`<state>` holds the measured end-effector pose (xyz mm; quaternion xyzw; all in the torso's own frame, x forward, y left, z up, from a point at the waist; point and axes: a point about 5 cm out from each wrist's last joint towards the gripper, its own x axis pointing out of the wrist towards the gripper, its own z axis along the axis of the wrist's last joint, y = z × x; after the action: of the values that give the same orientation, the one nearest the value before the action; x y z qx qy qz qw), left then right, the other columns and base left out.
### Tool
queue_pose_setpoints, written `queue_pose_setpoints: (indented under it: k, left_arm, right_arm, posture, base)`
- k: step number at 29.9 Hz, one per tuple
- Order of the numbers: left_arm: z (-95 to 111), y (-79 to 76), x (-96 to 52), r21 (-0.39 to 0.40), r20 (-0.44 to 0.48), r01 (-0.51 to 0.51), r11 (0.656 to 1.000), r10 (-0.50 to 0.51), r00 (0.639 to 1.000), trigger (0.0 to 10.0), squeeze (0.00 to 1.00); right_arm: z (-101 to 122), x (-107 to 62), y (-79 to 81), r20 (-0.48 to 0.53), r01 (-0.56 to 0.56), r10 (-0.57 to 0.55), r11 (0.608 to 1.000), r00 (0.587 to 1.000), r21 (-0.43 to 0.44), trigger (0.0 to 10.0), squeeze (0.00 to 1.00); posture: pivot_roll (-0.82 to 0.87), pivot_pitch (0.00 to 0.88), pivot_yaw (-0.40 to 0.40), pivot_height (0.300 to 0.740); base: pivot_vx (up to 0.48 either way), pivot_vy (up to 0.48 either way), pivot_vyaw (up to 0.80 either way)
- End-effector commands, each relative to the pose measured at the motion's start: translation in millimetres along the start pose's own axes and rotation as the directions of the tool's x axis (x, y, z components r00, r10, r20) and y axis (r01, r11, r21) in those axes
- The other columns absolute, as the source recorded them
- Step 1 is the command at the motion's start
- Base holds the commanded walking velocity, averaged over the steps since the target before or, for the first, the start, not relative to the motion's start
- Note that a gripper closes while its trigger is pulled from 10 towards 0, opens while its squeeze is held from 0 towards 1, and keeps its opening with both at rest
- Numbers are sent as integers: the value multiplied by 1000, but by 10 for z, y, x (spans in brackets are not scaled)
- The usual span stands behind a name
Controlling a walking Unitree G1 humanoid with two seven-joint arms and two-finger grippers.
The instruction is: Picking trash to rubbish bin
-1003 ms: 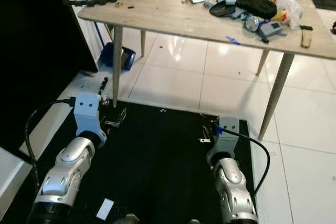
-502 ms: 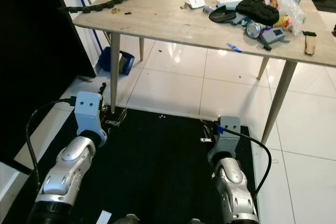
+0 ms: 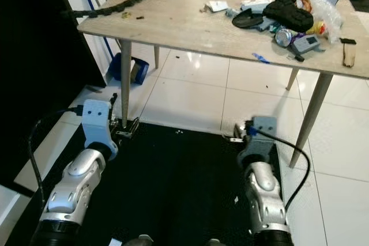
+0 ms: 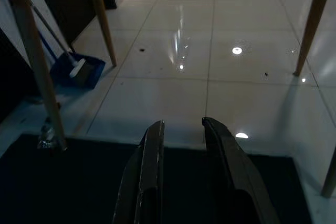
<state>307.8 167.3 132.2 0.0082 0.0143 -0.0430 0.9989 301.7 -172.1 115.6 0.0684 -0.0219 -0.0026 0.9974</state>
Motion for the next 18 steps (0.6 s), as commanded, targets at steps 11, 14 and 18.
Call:
queue_pose_setpoints:
  k: [11, 14, 18]
  left_arm:
    - [2, 40, 3, -28, -2, -18, 999, 18, 1000, 10000, 0]
    - [15, 28, 6, -19, 3, -1, 1000, 1, 1000, 10000, 0]
    - [14, 46, 12, -32, 2, -21, 999, 21, 1000, 10000, 0]
  right_arm:
    - [123, 44, -18, 45, 8, -8, 1000, 999, -19, 10000, 0]
    - [164, 60, -28, 55, 13, -12, 1000, 998, -24, 10000, 0]
    - [171, 72, -34, 64, 3, 0, 999, 998, -51, 10000, 0]
  posture:
    - [2, 187, 9, 740]
    - [2, 187, 9, 740]
    - [7, 177, 10, 740]
  base:
    - [320, 0, -240]
    - [319, 0, -800]
    - [313, 0, 0]
